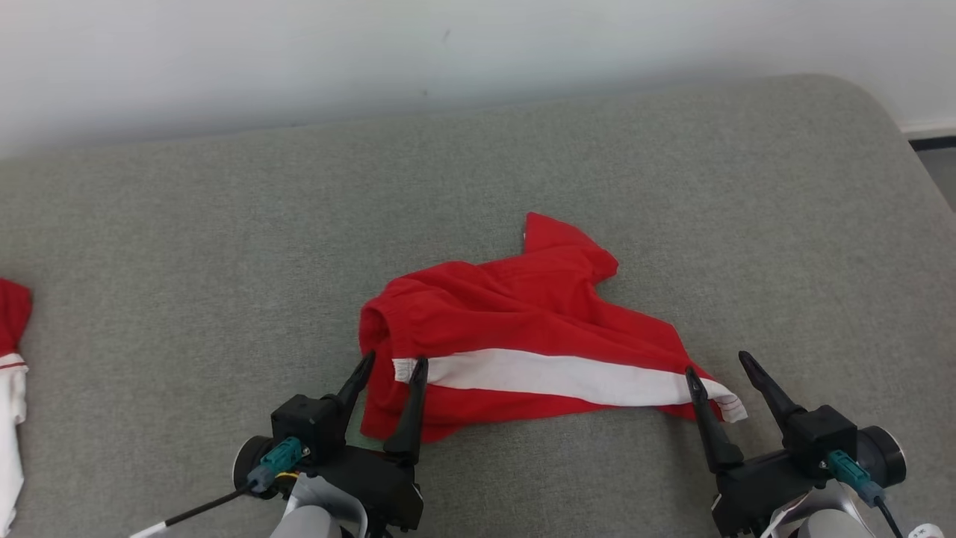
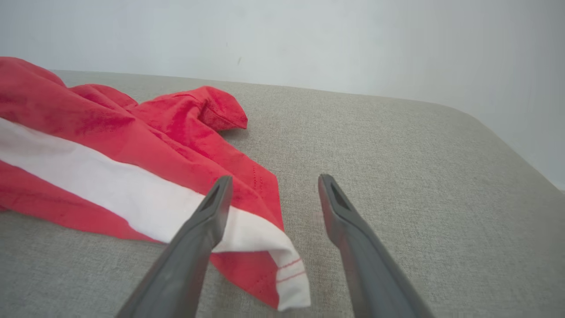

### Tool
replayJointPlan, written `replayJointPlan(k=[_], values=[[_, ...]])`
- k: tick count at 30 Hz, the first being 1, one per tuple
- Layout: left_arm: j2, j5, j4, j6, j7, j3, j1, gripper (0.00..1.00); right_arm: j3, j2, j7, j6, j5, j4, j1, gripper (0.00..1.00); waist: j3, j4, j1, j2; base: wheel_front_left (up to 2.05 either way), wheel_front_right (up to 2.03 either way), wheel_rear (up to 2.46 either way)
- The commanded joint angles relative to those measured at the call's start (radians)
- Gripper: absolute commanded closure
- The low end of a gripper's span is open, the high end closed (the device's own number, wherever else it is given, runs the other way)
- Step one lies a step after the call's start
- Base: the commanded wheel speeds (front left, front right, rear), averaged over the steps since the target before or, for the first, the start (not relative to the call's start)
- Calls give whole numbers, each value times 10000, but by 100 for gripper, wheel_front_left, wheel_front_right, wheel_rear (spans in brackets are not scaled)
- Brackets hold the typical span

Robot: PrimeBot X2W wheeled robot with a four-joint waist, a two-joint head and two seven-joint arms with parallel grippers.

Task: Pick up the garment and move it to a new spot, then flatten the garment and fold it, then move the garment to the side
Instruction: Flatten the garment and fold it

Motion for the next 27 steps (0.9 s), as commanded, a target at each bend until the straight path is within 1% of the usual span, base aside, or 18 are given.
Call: replayJointPlan(k=[1,2,3,4,6,8,9,12,15,18,20,21,26,27], values=[[20,-68,146,-11,-34,-64,-123,0,-3,85,-6,-23,56,18,-74,0,177,-185,-1,-1,0,0,0],[16,-206,224,-25,-34,-95,-213,0,-35,98,-6,-23,67,18,-68,0,190,-198,-1,-1,0,0,0],[20,-308,328,-34,-34,-142,-250,11,-58,110,-6,-23,64,3,-58,0,206,-207,-1,-1,0,0,0],[18,-366,389,-46,-34,-178,-288,61,-98,100,-6,-23,66,-3,-48,0,213,-204,-1,-1,0,0,0],[26,-517,443,-18,-34,-159,-305,100,-170,68,-6,-23,114,-3,-48,0,227,-165,-1,-1,0,0,0],[26,-495,474,63,-34,-67,-329,100,-250,76,-6,-23,130,-12,-40,0,237,-99,-1,-1,0,0,0],[27,-393,480,173,-34,18,-344,100,-296,100,-6,-23,118,-5,-26,0,235,-51,-1,-1,0,0,0],[26,-68,401,540,-34,541,-373,100,-318,165,-6,-24,78,47,6,0,216,71,-1,-1,0,0,0],[21,425,497,735,-34,1070,-265,100,-238,234,-6,-24,77,109,-27,0,181,167,-1,-1,0,0,0],[39,814,616,816,-34,1567,-61,100,-177,317,-6,-24,118,159,-36,0,110,255,-1,-1,0,0,0],[121,1073,678,907,-34,2111,220,100,-41,421,-6,-24,246,157,20,0,21,343,-1,-1,0,0,0],[121,1073,678,907,-34,2111,220,100,-41,421,-6,-24,246,157,20,0,21,343,-1,-1,0,0,0],[136,1542,759,838,-34,2731,806,100,403,451,-6,-24,475,221,242,0,-100,484,-1,-1,0,0,0],[134,1592,761,831,-34,2828,899,91,558,445,-6,-24,537,213,273,0,-117,506,-1,-1,0,0,0]])
